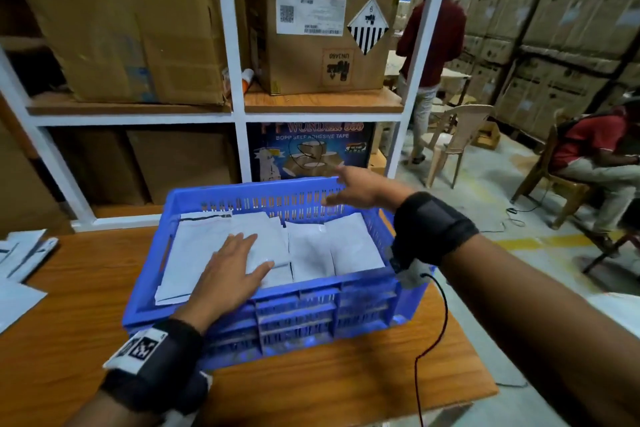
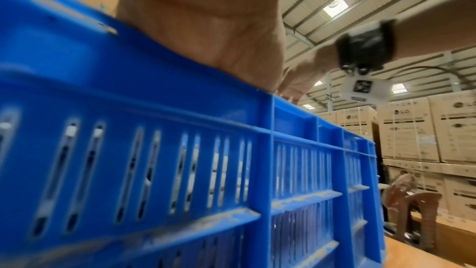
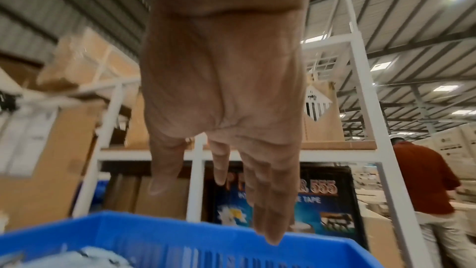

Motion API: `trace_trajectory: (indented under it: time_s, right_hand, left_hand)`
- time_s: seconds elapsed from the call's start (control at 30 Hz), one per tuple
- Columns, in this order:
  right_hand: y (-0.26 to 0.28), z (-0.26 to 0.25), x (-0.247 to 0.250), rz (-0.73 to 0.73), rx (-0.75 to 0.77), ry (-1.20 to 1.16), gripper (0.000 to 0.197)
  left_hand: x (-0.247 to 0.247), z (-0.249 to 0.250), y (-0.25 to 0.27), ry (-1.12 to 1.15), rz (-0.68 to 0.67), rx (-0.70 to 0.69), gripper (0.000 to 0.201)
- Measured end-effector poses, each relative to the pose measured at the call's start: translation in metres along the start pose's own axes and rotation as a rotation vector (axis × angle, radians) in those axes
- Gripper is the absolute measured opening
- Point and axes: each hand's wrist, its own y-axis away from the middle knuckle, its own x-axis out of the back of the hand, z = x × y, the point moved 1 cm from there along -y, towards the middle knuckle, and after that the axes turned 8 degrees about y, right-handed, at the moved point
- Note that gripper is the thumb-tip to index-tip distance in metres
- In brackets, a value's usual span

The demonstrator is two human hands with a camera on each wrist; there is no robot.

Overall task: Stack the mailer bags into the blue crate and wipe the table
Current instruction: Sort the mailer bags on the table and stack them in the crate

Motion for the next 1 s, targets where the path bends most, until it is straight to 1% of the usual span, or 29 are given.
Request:
trace_trajectory:
  time_s: [0.1, 0.2, 0.3, 0.37, 0.47, 0.53, 0.63, 0.7, 0.8, 0.9, 1.0]
  right_hand:
    - [0.038, 0.000, -0.017, 0.254, 0.096, -0.163, 0.070]
    - [0.079, -0.009, -0.035, 0.475, 0.150, -0.345, 0.070]
    - [0.116, -0.018, -0.051, 0.650, 0.233, -0.496, 0.070]
    - [0.136, -0.026, -0.059, 0.707, 0.302, -0.545, 0.072]
    - [0.163, -0.043, -0.076, 0.691, 0.385, -0.581, 0.072]
    - [0.179, -0.054, -0.090, 0.656, 0.453, -0.629, 0.072]
    - [0.194, -0.075, -0.119, 0.594, 0.485, -0.683, 0.069]
    - [0.200, -0.094, -0.142, 0.559, 0.488, -0.717, 0.066]
    - [0.201, -0.132, -0.179, 0.483, 0.539, -0.732, 0.064]
    - [0.195, -0.179, -0.212, 0.393, 0.577, -0.751, 0.064]
    - [0.186, -0.234, -0.237, 0.316, 0.624, -0.751, 0.063]
  left_hand:
    - [0.015, 0.017, 0.010, 0.085, 0.138, -0.081, 0.070]
    - [0.033, 0.046, 0.025, 0.110, 0.316, -0.164, 0.076]
    - [0.044, 0.072, 0.051, 0.058, 0.479, -0.284, 0.077]
    - [0.048, 0.084, 0.076, 0.027, 0.545, -0.324, 0.073]
    - [0.047, 0.090, 0.120, 0.005, 0.573, -0.316, 0.066]
    - [0.044, 0.082, 0.151, 0.012, 0.591, -0.305, 0.062]
    - [0.039, 0.060, 0.192, -0.015, 0.604, -0.204, 0.061]
    - [0.036, 0.039, 0.217, -0.029, 0.618, -0.129, 0.060]
    - [0.035, -0.002, 0.251, -0.036, 0.625, -0.019, 0.060]
    - [0.037, -0.051, 0.282, -0.007, 0.623, 0.088, 0.059]
    - [0.048, -0.102, 0.313, 0.001, 0.658, 0.189, 0.056]
